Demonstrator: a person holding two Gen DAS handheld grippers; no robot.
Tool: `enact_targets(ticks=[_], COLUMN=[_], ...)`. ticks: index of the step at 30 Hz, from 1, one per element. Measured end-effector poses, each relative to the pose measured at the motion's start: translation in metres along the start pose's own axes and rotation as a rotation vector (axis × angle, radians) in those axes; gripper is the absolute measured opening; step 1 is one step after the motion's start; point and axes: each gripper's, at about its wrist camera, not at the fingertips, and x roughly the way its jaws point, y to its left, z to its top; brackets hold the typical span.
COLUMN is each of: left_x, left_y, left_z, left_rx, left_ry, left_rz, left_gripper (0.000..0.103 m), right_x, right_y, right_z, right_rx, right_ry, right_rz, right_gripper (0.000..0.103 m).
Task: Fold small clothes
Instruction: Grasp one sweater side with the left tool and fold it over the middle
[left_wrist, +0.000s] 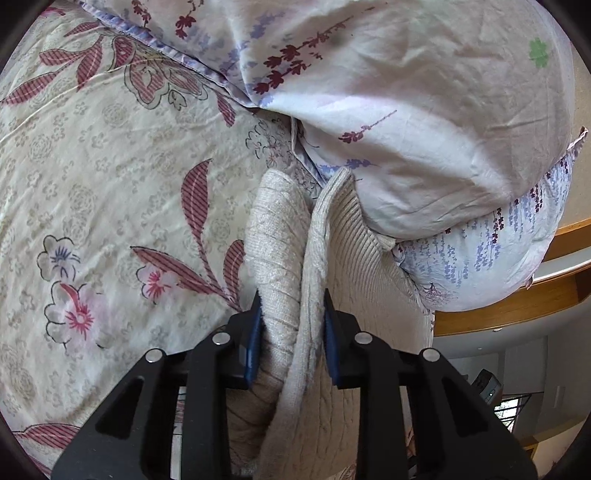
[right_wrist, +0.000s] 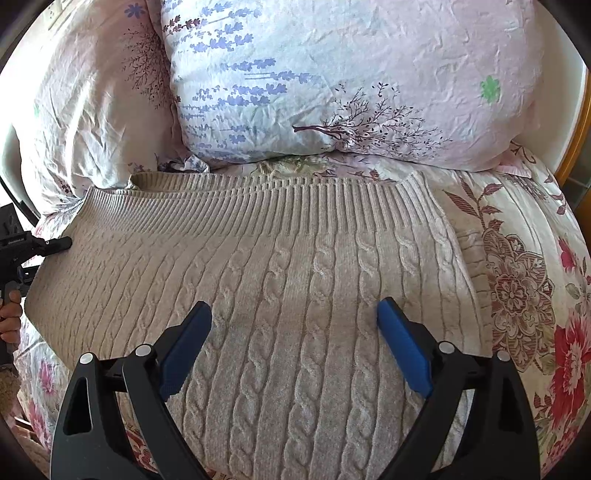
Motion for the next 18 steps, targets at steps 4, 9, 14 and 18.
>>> enact_targets(ticks=[4,9,14,18], left_x=[0.004,-0.001,-0.005,-0.002], left_y=[-0.006,-0.03,-0.072,-0.108], left_z=[-0.002,-0.005,-0.009,-0.015], left_rx=[0.007,0.021,0.064,0.076], left_ry=[-0.016,-0.034,-0.029,-0.017], left_rz=[0.017,-0.055,-0.155,-0.243], left_gripper=[0.021,0.018,0.017,0.017], right_x=[0.0,-0.001,-0.008,-0.018], right_y=[0.0,0.0,-0.004,-0.012], right_z=[0.0,0.0,0.001,0.002], right_rx=[0.002,0.013,0.035,0.063], right_ry=[-0.001,-0.007,-0.028,-0.059], right_rz=[0.002,0.006,0.018,0.021], right_gripper=[0.094,0.093,0.093,0.093])
